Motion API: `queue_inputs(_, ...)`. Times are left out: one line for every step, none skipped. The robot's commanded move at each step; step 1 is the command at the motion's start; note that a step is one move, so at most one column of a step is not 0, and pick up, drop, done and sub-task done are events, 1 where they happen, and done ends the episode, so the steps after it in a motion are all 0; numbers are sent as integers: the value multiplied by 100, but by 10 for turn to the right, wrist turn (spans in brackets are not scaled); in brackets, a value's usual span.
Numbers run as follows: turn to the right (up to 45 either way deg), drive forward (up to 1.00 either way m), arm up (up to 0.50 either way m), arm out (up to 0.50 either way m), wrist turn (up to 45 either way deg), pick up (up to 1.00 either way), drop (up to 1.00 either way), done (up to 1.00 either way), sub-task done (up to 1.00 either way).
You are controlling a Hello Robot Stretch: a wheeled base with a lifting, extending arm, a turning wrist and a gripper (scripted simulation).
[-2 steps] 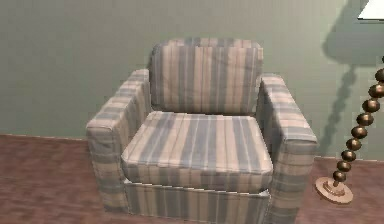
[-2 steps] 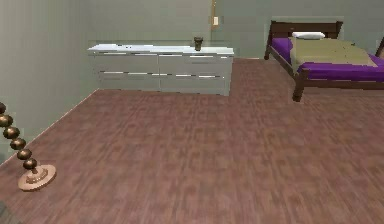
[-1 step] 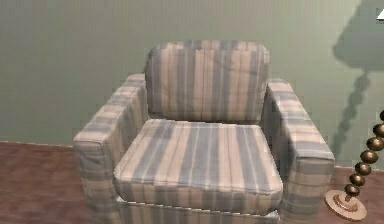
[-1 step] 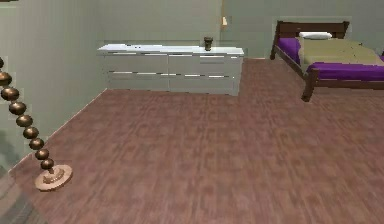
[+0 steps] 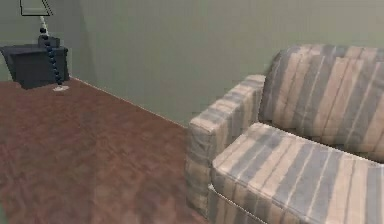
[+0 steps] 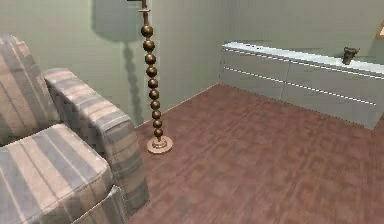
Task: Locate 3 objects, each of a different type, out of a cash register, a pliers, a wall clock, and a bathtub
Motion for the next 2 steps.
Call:
queue_inputs(0, 40, 0, 0, 0, 0, 0, 0, 0)
queue_inputs(-450, 0, 0, 0, 0, 0, 0, 0, 0)
